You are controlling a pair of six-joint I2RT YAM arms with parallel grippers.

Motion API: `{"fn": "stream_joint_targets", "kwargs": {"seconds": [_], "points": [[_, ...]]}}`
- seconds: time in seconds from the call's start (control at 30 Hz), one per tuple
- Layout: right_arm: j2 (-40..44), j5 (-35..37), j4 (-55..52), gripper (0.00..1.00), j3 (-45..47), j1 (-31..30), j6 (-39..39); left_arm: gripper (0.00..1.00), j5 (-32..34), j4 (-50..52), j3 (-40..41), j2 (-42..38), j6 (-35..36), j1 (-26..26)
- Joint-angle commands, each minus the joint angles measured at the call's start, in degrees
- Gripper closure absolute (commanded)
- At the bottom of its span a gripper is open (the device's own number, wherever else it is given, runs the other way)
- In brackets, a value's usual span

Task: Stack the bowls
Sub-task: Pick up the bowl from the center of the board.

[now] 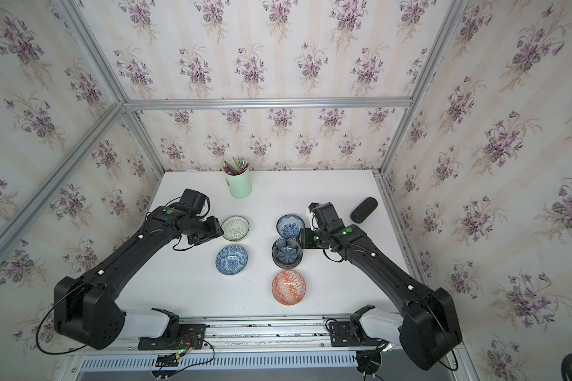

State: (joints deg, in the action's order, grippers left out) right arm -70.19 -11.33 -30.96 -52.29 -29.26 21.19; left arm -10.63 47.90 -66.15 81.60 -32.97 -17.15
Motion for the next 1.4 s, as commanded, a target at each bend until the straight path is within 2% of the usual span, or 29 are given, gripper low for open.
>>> {"fn": "stream_joint_targets", "kwargs": {"seconds": [0.0, 0.13, 0.43, 0.7, 0.8, 1.03, 1.1, 1.37], "points": [[0.1, 0.7, -0.6, 0.49, -0.4, -0.1, 0.0, 0.51, -3.7, -3.0, -2.1, 5.1, 2.4, 2.2], [-0.4, 0.6, -0.7, 0.50, -0.6, -0.1, -0.1, 0.56, -2.7, -5.9, -2.5, 9.7, 3.1, 2.5], [-1.0, 0.2, -0.6, 0.51, -0.7, -0.1, -0.1, 0.67, -0.6, -9.7, -0.6, 13.9, 2.1, 2.8], [-1.6, 0.2, -0.5, 0.52, -0.6, -0.1, -0.3, 0.69, -0.2, -10.4, -1.6, 16.7, 2.4, 3.0], [-1.5, 0.3, -0.5, 0.52, -0.2, -0.1, -0.4, 0.73, -0.2, -10.5, -2.0, 17.3, 2.4, 3.1], [-1.6, 0.3, -0.5, 0.52, -0.1, -0.1, -0.4, 0.75, -1.2, -10.7, -2.4, 18.6, 2.8, 3.4], [-1.7, 0.5, -0.5, 0.53, 0.0, -0.1, -0.4, 0.79, -1.2, -10.8, -2.4, 18.7, 2.9, 3.5], [-1.8, 1.0, -0.5, 0.53, 0.4, -0.1, -0.4, 0.86, -1.4, -10.6, -2.5, 18.8, 3.4, 3.8]]}}
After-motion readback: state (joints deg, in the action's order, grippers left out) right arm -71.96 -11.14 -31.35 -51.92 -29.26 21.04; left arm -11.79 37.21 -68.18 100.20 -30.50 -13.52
